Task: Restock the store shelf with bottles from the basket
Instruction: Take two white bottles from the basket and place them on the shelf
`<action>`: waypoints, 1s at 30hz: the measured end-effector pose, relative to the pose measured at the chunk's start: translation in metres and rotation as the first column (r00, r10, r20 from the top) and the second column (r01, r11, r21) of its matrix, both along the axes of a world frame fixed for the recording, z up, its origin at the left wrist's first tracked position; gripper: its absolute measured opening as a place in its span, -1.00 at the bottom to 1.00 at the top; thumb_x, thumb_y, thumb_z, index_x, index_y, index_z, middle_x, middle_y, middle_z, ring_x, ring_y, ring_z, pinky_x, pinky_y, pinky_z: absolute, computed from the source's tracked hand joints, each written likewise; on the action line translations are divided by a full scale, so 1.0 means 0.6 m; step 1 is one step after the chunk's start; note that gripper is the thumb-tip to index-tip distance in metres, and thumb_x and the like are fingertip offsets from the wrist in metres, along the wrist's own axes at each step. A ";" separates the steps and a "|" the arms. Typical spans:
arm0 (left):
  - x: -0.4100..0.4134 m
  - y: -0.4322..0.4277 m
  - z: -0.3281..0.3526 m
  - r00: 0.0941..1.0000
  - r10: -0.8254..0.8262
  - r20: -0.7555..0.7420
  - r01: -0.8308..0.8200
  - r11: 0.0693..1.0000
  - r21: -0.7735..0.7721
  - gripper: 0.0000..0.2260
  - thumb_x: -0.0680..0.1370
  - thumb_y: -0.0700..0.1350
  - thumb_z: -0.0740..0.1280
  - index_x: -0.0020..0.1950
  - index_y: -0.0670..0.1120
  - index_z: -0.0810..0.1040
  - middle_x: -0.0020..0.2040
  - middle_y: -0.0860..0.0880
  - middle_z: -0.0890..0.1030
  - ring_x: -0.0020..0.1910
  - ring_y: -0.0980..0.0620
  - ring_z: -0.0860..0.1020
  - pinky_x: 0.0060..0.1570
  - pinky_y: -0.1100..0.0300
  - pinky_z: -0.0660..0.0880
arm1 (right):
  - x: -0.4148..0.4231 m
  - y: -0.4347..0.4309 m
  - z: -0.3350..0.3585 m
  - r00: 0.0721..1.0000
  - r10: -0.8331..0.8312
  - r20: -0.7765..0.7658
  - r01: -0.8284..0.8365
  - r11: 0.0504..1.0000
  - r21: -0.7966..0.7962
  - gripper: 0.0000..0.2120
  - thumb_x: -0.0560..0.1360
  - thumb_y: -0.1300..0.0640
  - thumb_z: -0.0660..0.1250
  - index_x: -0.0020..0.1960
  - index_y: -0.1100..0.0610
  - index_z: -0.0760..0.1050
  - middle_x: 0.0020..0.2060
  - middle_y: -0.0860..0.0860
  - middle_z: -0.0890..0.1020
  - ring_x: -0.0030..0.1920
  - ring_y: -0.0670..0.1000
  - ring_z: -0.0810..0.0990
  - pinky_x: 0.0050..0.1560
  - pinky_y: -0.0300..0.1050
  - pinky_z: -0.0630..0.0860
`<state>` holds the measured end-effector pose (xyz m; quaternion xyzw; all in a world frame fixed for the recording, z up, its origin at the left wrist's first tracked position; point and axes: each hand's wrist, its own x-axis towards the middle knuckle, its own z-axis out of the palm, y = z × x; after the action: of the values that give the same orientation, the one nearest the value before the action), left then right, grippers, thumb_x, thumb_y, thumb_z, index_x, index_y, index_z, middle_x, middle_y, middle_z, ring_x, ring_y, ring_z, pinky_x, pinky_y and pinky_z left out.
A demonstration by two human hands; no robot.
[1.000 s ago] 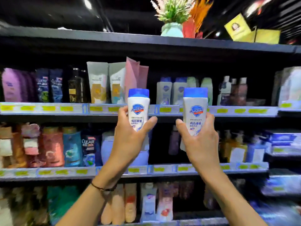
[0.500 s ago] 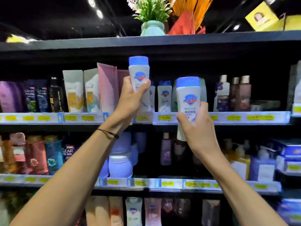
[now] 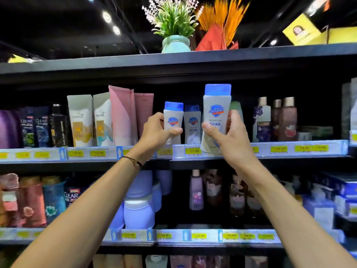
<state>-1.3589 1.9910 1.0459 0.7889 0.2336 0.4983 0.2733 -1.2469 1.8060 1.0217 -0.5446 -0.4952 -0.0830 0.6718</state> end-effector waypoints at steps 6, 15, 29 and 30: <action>-0.003 0.024 0.001 0.990 0.066 -0.126 -0.067 0.998 0.000 -0.55 0.37 0.10 0.61 0.11 -0.06 0.54 0.01 0.00 0.66 -0.05 0.02 0.64 -0.11 0.08 0.61 | 0.014 0.027 0.018 0.996 -0.085 0.031 0.085 0.996 0.005 -0.62 0.48 -0.10 0.48 0.16 0.07 0.47 0.03 -0.11 0.67 0.02 -0.09 0.66 0.09 0.08 0.63; 0.006 0.026 -0.014 0.955 0.198 -0.220 -0.168 0.975 0.146 -0.49 0.40 0.28 0.50 0.11 -0.05 0.49 0.08 -0.03 0.64 0.06 -0.11 0.59 0.05 -0.08 0.55 | 0.020 0.081 0.037 0.993 -0.105 0.057 0.108 0.993 -0.040 -0.58 0.50 -0.05 0.48 0.19 0.08 0.36 0.03 -0.11 0.65 -0.01 -0.17 0.64 -0.10 -0.19 0.59; -0.068 0.017 -0.125 0.696 0.713 -0.080 -0.420 0.495 0.761 -0.56 0.68 0.20 -0.06 0.00 -0.04 0.49 -0.11 -0.06 0.53 -0.10 -0.18 0.49 -0.04 -0.06 0.38 | 0.040 0.131 0.020 0.891 -0.357 0.282 0.430 0.863 -0.266 -0.53 0.46 -0.18 0.45 0.10 0.14 0.39 0.13 0.15 0.55 0.16 0.19 0.50 -0.02 -0.05 0.32; -0.069 0.020 -0.131 0.688 0.723 -0.066 -0.418 0.469 0.778 -0.58 0.69 0.18 -0.05 0.00 -0.04 0.48 -0.12 -0.06 0.52 -0.10 -0.17 0.47 -0.03 -0.05 0.37 | 0.040 0.133 0.018 0.881 -0.370 0.295 0.449 0.849 -0.277 -0.52 0.46 -0.19 0.45 0.10 0.15 0.40 0.13 0.15 0.56 0.17 0.21 0.51 -0.04 -0.04 0.32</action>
<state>-1.4004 2.0029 0.9672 0.7817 0.3266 0.4433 -0.2927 -1.2227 1.8859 1.0326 -0.7314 -0.4482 -0.2018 0.4727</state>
